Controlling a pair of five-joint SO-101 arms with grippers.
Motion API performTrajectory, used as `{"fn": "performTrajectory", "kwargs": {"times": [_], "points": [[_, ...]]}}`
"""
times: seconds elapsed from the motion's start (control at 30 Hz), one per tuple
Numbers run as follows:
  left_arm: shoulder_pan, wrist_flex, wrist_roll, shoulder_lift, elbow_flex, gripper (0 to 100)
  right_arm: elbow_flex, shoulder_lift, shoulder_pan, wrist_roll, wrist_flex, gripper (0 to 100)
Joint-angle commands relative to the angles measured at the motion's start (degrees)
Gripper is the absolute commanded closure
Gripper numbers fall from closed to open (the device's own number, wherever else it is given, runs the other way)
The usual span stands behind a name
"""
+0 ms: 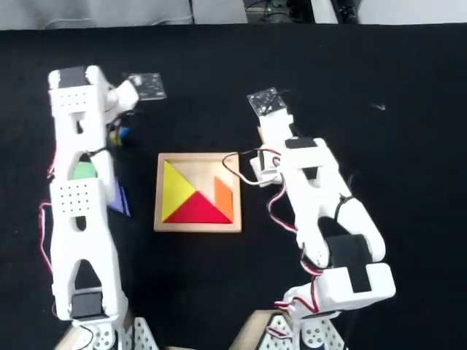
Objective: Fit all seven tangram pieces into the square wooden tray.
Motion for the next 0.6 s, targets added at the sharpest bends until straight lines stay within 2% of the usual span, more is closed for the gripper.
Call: {"fn": "performTrajectory", "kwargs": {"times": [0.0,0.17,0.3,0.4,0.57], "points": [[5.67,0.79,2.37,-12.13,6.99,91,-2.68,-0.75,1.05,0.70,-1.14,98.8],[11.65,0.70,3.25,-32.70,32.31,91,-2.86,-0.75,2.55,0.70,-1.23,98.8],[15.16,-1.85,3.34,-48.18,51.38,95,-3.91,-0.75,3.87,0.53,-0.79,98.8],[17.01,-9.76,4.31,-54.68,64.31,96,-4.00,-0.75,5.01,0.53,-0.97,98.8],[21.49,-26.46,13.01,-58.37,79.87,96,-5.14,-0.48,7.12,0.26,-0.88,98.8]]}}
